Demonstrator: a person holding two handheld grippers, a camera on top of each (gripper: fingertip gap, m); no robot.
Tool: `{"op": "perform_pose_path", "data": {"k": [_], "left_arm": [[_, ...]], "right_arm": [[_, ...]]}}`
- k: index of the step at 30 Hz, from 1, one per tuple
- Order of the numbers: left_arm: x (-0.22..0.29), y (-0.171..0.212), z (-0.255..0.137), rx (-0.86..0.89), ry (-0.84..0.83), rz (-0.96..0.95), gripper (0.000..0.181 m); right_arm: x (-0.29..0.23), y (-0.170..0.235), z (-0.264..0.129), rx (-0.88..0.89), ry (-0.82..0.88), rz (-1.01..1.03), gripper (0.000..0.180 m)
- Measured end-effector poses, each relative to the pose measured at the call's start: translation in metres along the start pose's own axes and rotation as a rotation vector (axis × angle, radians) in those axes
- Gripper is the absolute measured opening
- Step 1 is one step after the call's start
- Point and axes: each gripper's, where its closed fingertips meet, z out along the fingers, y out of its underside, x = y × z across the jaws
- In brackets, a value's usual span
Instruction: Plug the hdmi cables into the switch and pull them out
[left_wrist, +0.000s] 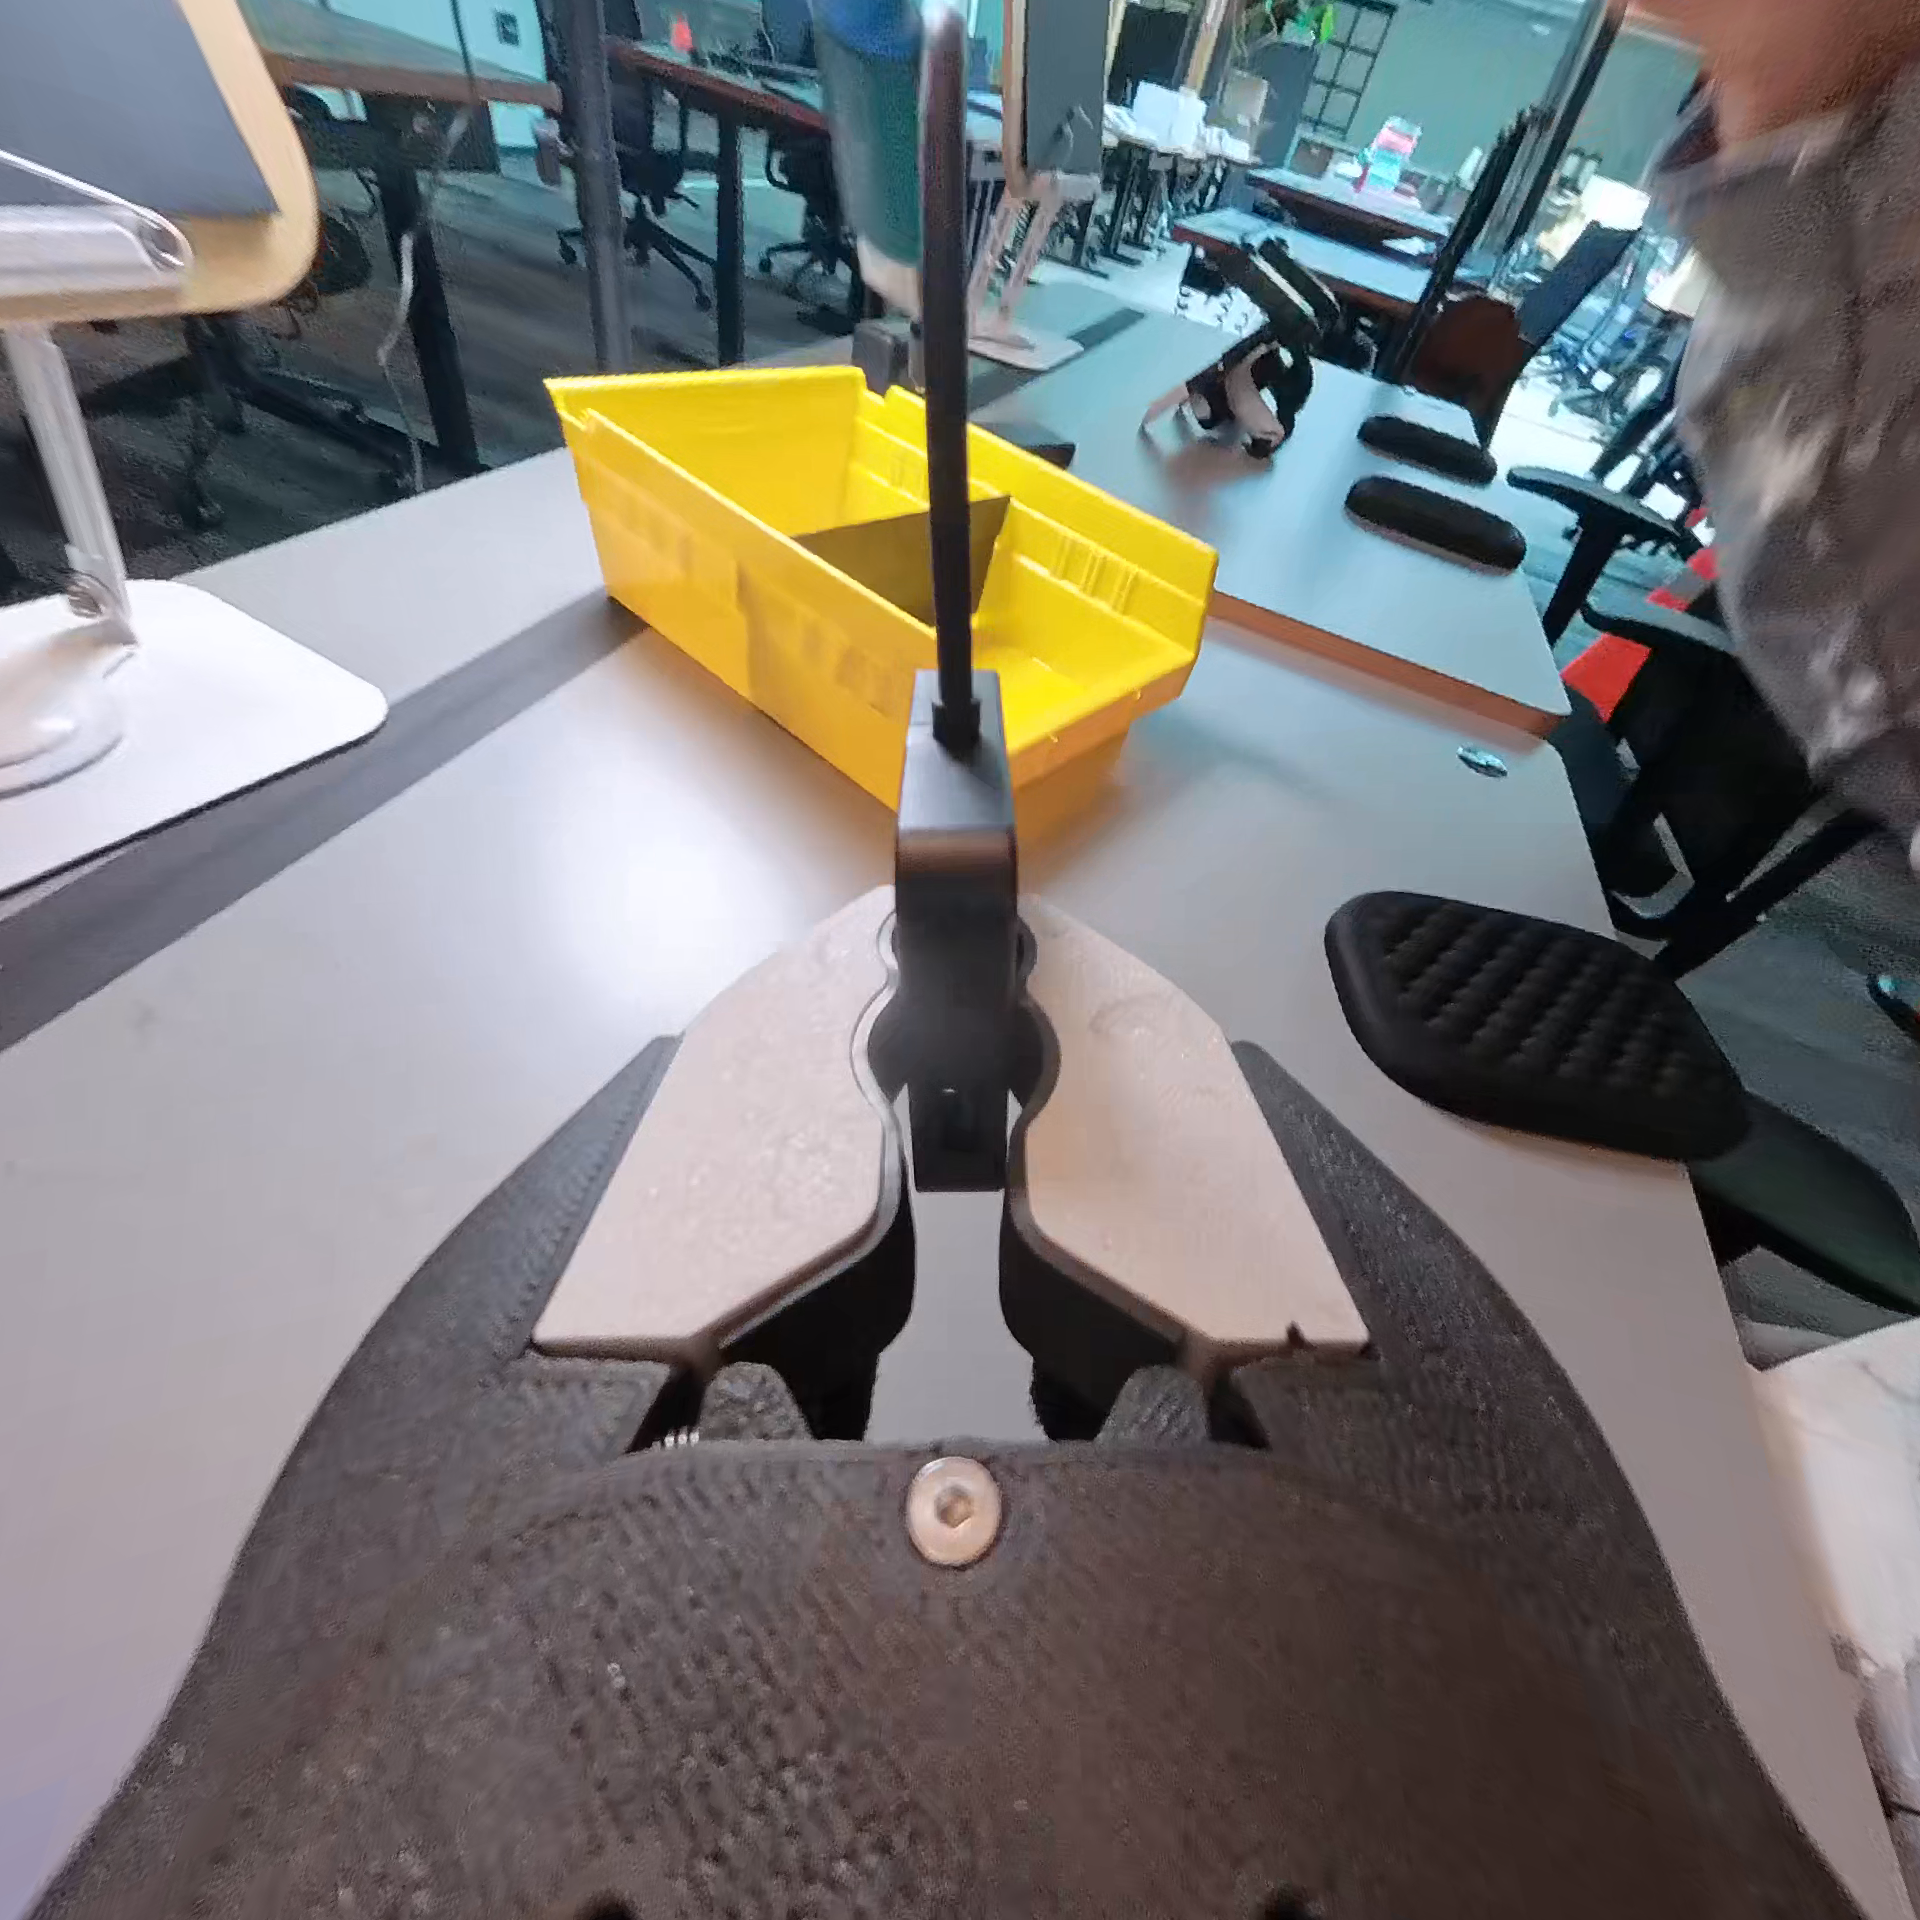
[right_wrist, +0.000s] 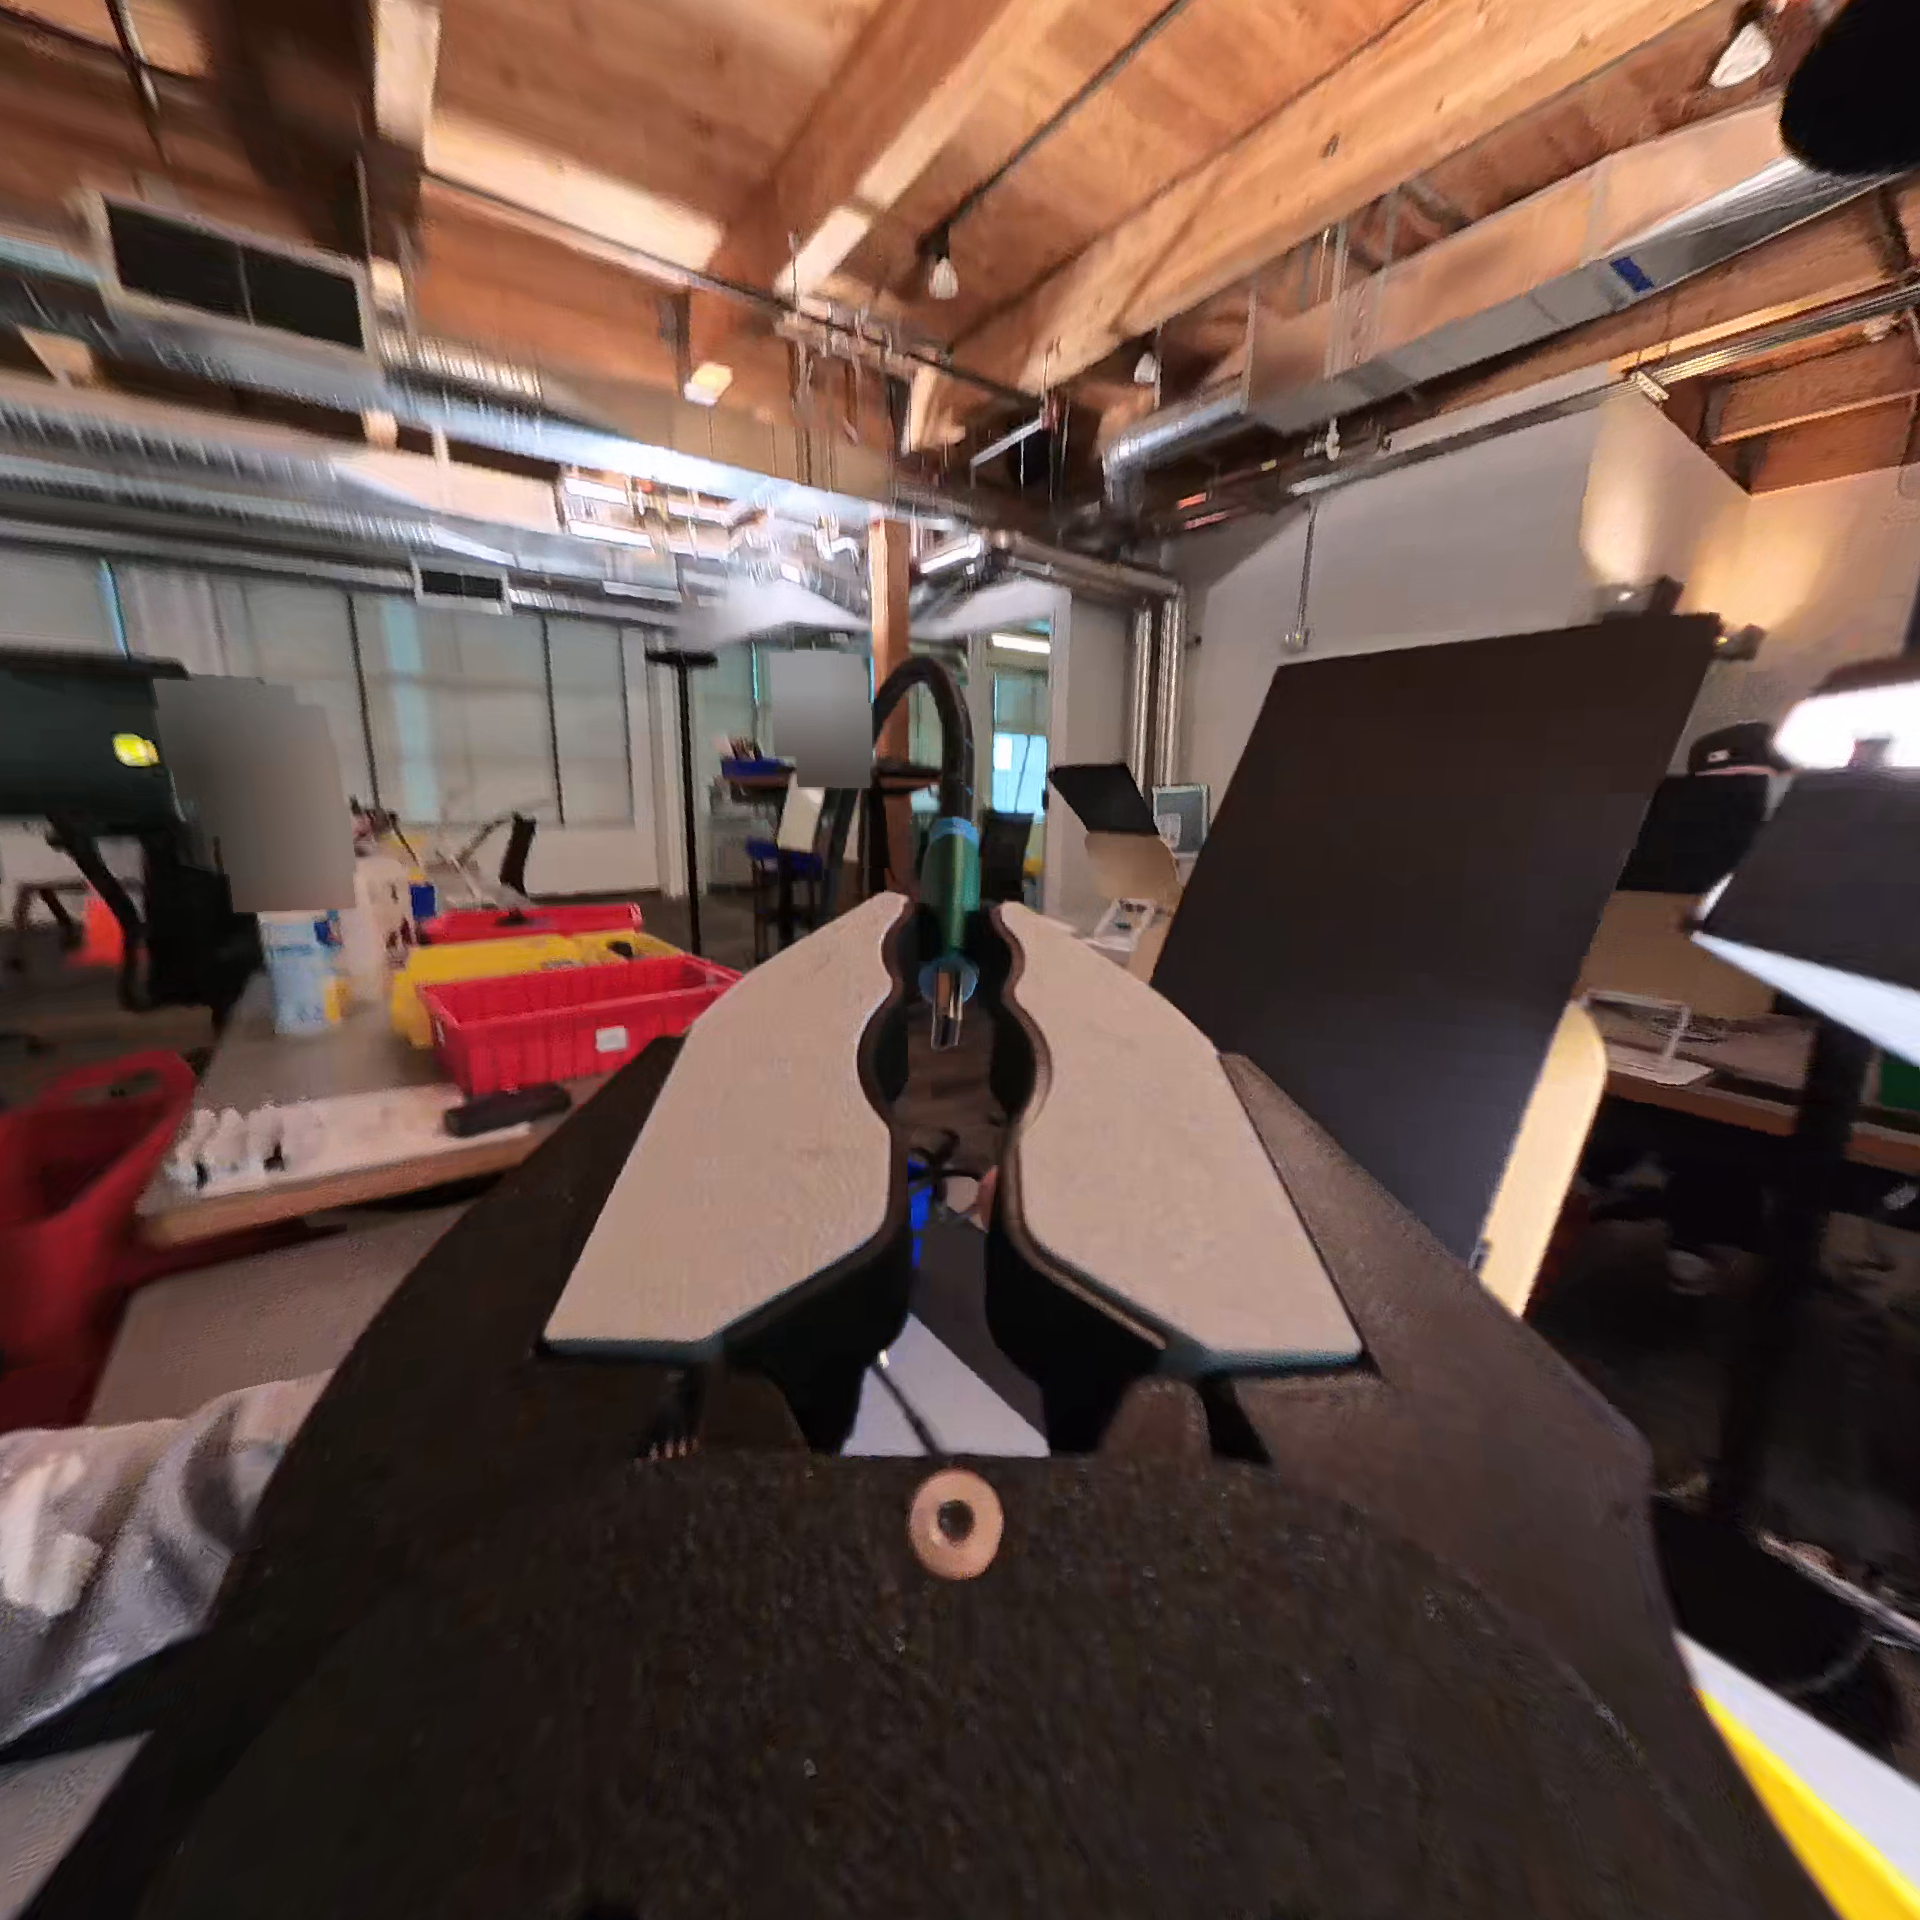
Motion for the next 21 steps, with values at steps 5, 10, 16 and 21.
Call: {"op": "perform_pose_path", "data": {"k": [5,10,16,21], "left_arm": [[0.006,0.012,0.012,-0.032,0.033,-0.006,0.015],[-0.001,0.002,0.000,0.026,0.021,-0.028,0.015],[-0.003,-0.010,-0.010,0.083,0.022,-0.040,0.015],[-0.004,-0.015,-0.015,0.108,0.020,-0.037,0.015]], "right_arm": [[0.015,-0.044,0.031,-0.109,0.053,-0.114,0.010],[0.040,-0.040,0.005,-0.084,0.145,-0.090,0.010],[0.086,0.024,-0.051,0.003,0.285,0.040,0.010],[0.119,0.084,-0.099,0.075,0.390,0.191,0.010]]}}
